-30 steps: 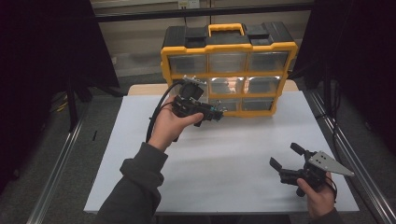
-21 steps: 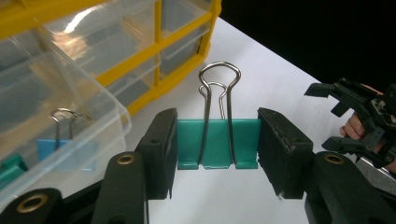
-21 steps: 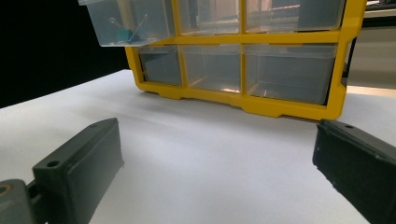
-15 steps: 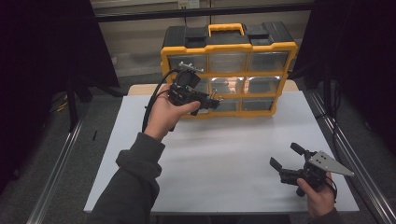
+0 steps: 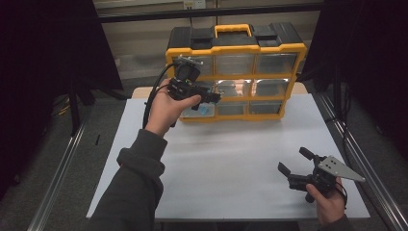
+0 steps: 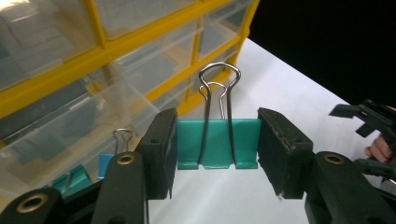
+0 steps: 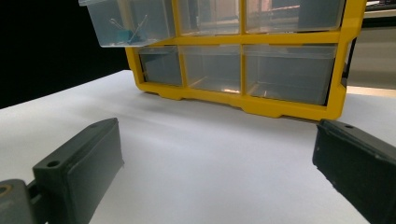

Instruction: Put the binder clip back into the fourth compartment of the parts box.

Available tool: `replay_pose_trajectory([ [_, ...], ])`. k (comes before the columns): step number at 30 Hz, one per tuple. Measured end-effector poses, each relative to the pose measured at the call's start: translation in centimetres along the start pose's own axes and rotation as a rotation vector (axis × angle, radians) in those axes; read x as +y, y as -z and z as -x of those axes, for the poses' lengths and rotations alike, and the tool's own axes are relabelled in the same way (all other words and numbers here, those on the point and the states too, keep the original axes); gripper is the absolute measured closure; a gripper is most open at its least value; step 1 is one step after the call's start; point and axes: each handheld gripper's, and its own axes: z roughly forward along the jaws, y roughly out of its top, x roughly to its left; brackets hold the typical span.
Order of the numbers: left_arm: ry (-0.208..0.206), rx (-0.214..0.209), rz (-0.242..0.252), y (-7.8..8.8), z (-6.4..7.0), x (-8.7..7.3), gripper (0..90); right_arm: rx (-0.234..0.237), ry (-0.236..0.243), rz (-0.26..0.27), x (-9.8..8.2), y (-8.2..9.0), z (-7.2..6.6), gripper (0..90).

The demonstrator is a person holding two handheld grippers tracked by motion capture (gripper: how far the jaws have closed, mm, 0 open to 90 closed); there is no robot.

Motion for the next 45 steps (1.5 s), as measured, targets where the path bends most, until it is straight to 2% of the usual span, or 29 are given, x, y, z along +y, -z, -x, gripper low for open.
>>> replay_pose_trajectory([
  [3,0.007,0.015,0.008,0.0,-0.3,0.0,50.1,0.002,0.007,-0.002,0.0,0.0,0.0,1.1],
  [6,-0.002,0.026,-0.006,0.1,-0.8,0.0,50.1,-0.001,0.0,0.001,0.0,0.0,0.0,1.1],
  [8,0.02,0.028,0.008,0.0,-1.1,0.0,50.1,-0.001,0.001,-0.003,0.0,0.1,0.0,1.1],
  [10,0.016,0.036,0.006,0.1,-1.3,0.0,50.0,0.002,0.009,-0.003,0.0,0.0,0.1,1.1],
  [11,0.032,0.045,0.019,0.0,-1.3,0.0,50.0,0.001,0.004,0.0,0.0,0.0,0.0,1.1],
  [12,0.011,0.046,0.004,0.1,-1.6,0.0,50.0,0.005,0.003,-0.003,0.0,0.0,0.0,1.1],
  [17,0.029,0.068,0.005,-0.1,-1.9,-0.1,50.0,0.0,0.001,-0.003,0.0,0.1,0.0,1.1],
  [18,0.011,0.066,-0.001,-0.1,-2.1,-0.1,50.1,0.004,0.002,-0.001,0.0,0.0,0.0,1.1],
  [26,0.014,0.105,-0.009,-0.7,-2.8,-0.2,50.1,0.005,0.009,-0.002,0.0,0.1,0.1,1.1],
  [29,0.044,0.118,0.021,-1.0,-3.0,-0.4,50.0,0.005,0.007,-0.002,0.0,0.1,0.1,1.1],
  [30,0.047,0.127,0.011,-1.0,-3.1,-0.5,50.1,0.005,0.006,-0.001,0.0,0.1,0.1,1.1],
  [31,0.033,0.123,0.002,-1.0,-3.3,-0.5,50.1,0.006,0.007,-0.001,0.0,0.1,0.1,1.1],
  [33,0.031,0.125,0.005,-1.1,-3.6,-0.6,50.1,0.007,0.008,-0.001,0.0,0.1,0.1,1.1],
  [38,0.063,0.131,0.027,-1.5,-3.7,-0.7,50.0,0.01,0.014,-0.005,0.0,0.1,0.1,1.1],
  [39,0.04,0.14,0.008,-1.5,-3.8,-0.7,50.1,0.01,0.013,-0.005,0.0,0.1,0.1,1.1],
  [40,0.044,0.135,0.02,-1.6,-3.9,-0.8,50.1,0.01,0.012,-0.005,0.0,0.1,0.1,1.1],
  [41,0.035,0.133,0.004,-1.5,-4.0,-0.8,50.1,0.01,0.013,-0.005,0.0,0.1,0.1,1.0],
  [44,0.046,0.138,0.015,-1.7,-4.0,-0.8,50.0,0.009,0.008,-0.001,0.0,0.1,0.1,1.1],
  [45,0.065,0.152,0.041,-1.9,-3.9,-0.9,50.1,0.01,0.013,-0.005,0.0,0.1,0.1,1.1],
])
